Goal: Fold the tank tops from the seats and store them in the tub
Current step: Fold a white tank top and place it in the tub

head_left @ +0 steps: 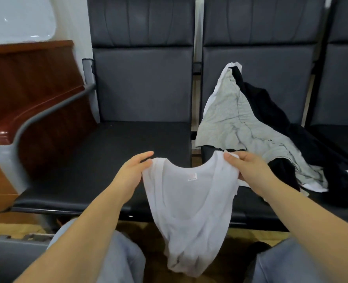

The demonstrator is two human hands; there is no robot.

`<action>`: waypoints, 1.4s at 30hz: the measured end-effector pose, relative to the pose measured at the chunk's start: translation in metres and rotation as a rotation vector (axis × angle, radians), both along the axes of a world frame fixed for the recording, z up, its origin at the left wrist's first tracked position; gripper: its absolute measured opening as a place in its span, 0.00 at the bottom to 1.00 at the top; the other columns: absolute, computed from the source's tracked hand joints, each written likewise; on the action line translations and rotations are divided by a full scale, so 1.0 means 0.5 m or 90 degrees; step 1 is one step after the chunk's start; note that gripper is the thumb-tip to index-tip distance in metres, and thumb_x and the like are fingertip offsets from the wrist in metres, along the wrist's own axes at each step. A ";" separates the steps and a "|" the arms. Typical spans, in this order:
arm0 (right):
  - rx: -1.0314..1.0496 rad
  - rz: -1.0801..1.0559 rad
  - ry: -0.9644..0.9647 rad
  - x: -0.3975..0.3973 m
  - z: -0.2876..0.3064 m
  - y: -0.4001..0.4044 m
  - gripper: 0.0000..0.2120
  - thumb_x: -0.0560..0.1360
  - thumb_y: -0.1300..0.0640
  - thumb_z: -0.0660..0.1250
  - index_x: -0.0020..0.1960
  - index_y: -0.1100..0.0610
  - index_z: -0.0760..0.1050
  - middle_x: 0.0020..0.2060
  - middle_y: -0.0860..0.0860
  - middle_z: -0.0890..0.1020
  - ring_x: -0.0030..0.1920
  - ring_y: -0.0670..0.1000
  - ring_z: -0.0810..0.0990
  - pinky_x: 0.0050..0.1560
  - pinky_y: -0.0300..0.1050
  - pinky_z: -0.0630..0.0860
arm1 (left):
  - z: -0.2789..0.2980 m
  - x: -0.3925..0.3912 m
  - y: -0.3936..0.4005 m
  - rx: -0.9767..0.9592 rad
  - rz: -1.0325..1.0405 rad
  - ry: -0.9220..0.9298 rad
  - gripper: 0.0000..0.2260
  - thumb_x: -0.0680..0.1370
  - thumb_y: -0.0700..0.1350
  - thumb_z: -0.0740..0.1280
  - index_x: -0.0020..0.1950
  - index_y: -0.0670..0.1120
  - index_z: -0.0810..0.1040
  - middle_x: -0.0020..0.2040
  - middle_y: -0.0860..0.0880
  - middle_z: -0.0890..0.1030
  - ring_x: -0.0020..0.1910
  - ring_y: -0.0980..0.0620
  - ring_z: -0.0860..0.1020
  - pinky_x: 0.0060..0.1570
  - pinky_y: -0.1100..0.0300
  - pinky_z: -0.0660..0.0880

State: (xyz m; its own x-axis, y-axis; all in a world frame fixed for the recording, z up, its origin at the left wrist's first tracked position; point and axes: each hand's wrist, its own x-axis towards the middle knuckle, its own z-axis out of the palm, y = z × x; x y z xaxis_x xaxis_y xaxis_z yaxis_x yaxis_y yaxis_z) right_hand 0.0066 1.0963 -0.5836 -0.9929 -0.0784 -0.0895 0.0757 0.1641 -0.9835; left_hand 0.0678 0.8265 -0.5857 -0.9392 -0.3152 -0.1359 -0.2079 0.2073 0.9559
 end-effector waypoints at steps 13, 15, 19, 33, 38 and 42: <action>0.108 0.192 0.051 0.091 0.252 0.020 0.12 0.82 0.52 0.57 0.50 0.56 0.77 0.40 0.52 0.85 0.39 0.51 0.84 0.39 0.46 0.79 | 0.250 0.114 -0.039 0.177 -0.040 0.238 0.14 0.83 0.38 0.56 0.60 0.54 0.76 0.59 0.51 0.80 0.56 0.50 0.80 0.48 0.55 0.78; 0.044 0.217 0.030 0.107 0.290 0.012 0.12 0.82 0.53 0.58 0.52 0.56 0.79 0.43 0.51 0.85 0.40 0.49 0.84 0.38 0.44 0.78 | 0.291 0.143 -0.051 0.213 -0.062 0.256 0.15 0.83 0.37 0.56 0.61 0.53 0.76 0.57 0.52 0.82 0.54 0.51 0.82 0.45 0.57 0.80; -0.055 0.264 0.050 0.127 0.351 -0.002 0.13 0.81 0.54 0.61 0.55 0.61 0.79 0.50 0.54 0.84 0.50 0.51 0.83 0.46 0.43 0.79 | 0.350 0.198 -0.083 0.312 -0.088 0.284 0.14 0.82 0.38 0.55 0.59 0.50 0.77 0.57 0.50 0.83 0.56 0.50 0.82 0.52 0.55 0.77; 0.500 0.118 0.360 0.061 0.339 -0.081 0.14 0.75 0.47 0.69 0.37 0.56 0.75 0.28 0.48 0.70 0.28 0.45 0.68 0.30 0.37 0.62 | 0.319 0.170 -0.136 -0.262 -0.005 0.194 0.11 0.82 0.41 0.59 0.56 0.52 0.79 0.39 0.52 0.76 0.34 0.56 0.71 0.38 0.66 0.68; 0.458 0.123 0.338 0.006 0.288 -0.126 0.14 0.77 0.52 0.68 0.39 0.61 0.74 0.25 0.48 0.74 0.19 0.38 0.72 0.23 0.29 0.65 | 0.287 0.106 -0.136 -0.281 0.030 0.161 0.13 0.83 0.39 0.57 0.60 0.50 0.77 0.40 0.48 0.79 0.31 0.53 0.73 0.30 0.65 0.71; 0.388 0.103 0.311 -0.037 0.257 -0.165 0.11 0.78 0.53 0.66 0.39 0.56 0.74 0.31 0.49 0.83 0.27 0.41 0.78 0.34 0.39 0.75 | 0.249 0.046 -0.155 -0.242 0.061 0.129 0.19 0.81 0.34 0.59 0.68 0.51 0.74 0.66 0.45 0.74 0.52 0.49 0.81 0.48 0.60 0.79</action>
State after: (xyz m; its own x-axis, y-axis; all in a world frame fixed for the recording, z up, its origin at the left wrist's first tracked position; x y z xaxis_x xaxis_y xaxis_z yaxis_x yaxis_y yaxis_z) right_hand -0.0118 1.0139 -0.4550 -0.9117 -0.3018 0.2788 -0.4108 0.6558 -0.6333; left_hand 0.0908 0.7491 -0.4612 -0.8993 -0.3938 0.1901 -0.0596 0.5410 0.8389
